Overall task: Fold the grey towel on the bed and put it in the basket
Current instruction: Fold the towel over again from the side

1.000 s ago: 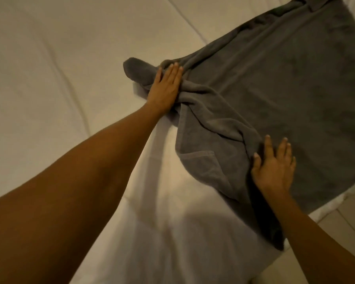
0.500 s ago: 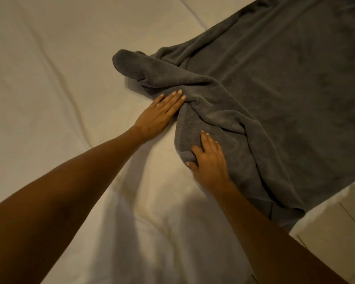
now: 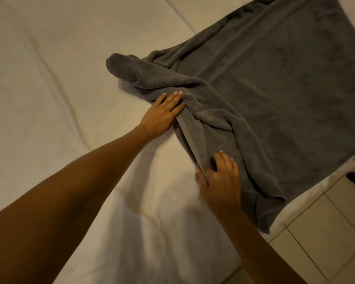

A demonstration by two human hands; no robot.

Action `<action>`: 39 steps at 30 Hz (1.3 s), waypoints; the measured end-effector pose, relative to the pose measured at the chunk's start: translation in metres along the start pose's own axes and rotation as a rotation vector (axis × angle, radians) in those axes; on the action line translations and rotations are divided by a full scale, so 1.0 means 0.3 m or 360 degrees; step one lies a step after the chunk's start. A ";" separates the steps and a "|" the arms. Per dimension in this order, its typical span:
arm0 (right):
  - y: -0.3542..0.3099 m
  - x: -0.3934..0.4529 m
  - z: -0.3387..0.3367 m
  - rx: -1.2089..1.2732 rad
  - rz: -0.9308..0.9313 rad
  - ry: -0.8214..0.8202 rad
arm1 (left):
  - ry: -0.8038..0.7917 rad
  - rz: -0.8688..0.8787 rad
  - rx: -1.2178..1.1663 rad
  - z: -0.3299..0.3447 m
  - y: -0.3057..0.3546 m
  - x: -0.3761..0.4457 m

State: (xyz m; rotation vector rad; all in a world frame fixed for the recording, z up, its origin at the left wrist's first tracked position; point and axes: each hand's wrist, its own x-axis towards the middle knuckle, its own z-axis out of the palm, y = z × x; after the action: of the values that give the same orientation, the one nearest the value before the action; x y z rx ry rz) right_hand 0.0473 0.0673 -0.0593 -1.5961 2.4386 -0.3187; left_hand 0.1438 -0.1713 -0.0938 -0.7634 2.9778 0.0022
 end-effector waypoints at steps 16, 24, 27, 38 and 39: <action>0.189 -0.141 -0.187 -0.0194 -0.0025 0.0689 | -0.0003 -0.0487 0.0234 -0.207 -0.107 -0.075; 0.065 -0.236 -0.240 -0.0152 -0.0020 0.0457 | 0.0082 -0.0566 0.0399 -0.300 -0.132 -0.343; 0.007 -0.304 -0.249 -0.0274 -0.0057 0.0353 | 0.0116 -0.0668 0.0374 -0.323 -0.108 -0.485; -0.230 -0.534 -0.178 -0.0203 -0.0268 0.0303 | 0.0086 -0.0558 0.0591 -0.405 -0.244 -0.979; -0.255 -0.541 -0.150 -0.0197 -0.0254 0.0295 | 0.0029 -0.0590 0.0595 -0.395 -0.263 -1.004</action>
State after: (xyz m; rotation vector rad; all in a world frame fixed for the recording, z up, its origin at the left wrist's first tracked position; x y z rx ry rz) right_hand 0.1645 0.1894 0.0151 -1.8985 2.5139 -0.3633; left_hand 0.4375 -0.0980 0.0453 -1.2360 2.6770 -0.5615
